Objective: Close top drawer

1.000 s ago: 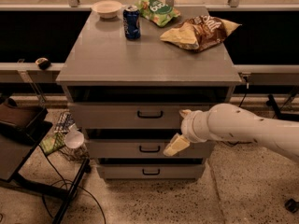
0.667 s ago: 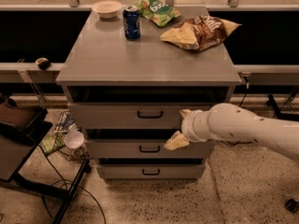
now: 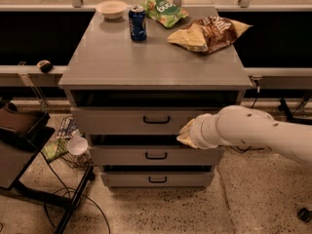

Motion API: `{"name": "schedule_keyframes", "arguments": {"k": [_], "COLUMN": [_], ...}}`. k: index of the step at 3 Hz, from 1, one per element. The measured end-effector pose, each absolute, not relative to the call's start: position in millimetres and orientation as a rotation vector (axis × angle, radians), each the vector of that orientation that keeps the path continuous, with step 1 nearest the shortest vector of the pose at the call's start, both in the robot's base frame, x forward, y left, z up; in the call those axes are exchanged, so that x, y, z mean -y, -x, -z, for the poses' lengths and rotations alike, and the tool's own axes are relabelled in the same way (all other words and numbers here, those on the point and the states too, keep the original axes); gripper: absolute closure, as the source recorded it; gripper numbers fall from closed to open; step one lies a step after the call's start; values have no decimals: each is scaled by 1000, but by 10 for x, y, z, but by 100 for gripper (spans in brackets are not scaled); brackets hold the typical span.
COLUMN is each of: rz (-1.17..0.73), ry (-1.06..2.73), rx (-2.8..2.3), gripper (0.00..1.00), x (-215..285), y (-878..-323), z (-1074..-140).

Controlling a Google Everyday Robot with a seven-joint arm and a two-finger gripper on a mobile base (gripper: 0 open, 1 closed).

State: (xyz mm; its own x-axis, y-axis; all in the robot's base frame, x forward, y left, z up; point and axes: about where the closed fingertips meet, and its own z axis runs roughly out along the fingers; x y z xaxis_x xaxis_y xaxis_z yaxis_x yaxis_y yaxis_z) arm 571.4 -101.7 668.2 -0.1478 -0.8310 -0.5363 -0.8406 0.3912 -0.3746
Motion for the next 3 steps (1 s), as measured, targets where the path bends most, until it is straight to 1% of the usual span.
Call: {"name": "schedule_keyframes", "arguments": {"k": [1, 2, 3], "rz": [88, 256, 400], "ry": [1591, 1604, 1478], "rx": [-2005, -1948, -1925], "gripper": [89, 100, 100], "x": [1102, 1064, 1124], "y": [-5344, -5306, -5161], "z": [-7002, -8037, -9246]}}
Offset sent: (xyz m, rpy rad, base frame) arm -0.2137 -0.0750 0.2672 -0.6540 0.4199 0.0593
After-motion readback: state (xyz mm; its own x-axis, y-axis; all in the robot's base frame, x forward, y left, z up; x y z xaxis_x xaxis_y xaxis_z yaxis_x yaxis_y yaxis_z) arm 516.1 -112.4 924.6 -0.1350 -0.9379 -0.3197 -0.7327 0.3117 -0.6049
